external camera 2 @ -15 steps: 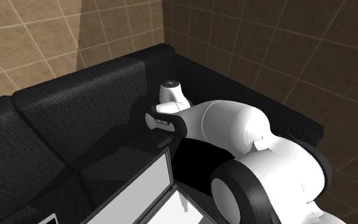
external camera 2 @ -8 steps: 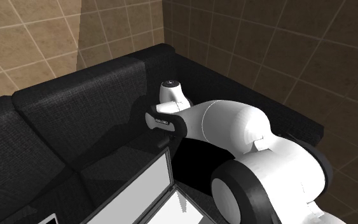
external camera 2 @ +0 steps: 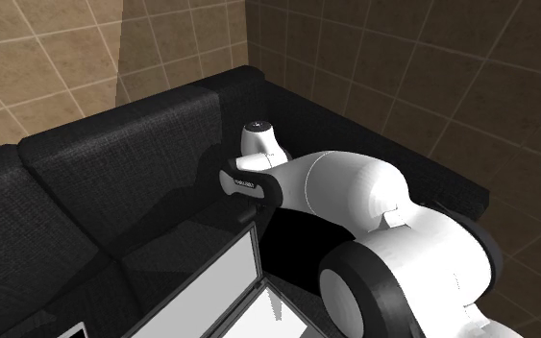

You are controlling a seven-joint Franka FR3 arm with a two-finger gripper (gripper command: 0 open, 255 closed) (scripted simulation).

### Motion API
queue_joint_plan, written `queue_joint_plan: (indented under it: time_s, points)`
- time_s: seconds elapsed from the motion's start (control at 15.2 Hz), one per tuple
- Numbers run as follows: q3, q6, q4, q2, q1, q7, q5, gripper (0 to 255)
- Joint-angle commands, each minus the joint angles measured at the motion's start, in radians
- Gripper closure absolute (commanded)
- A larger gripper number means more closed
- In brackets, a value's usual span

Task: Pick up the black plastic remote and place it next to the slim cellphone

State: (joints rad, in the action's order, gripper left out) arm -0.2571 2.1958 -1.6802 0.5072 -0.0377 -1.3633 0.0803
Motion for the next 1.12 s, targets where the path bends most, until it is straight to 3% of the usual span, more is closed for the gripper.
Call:
queue_joint_plan:
  time_s: [0.0,1.06]
  points:
    - [-0.001,-0.01,0.003,-0.005,0.0,0.0,-0.002,255]
    - [-0.014,-0.188,0.1,-0.088,-0.007,0.007,-0.025,255]
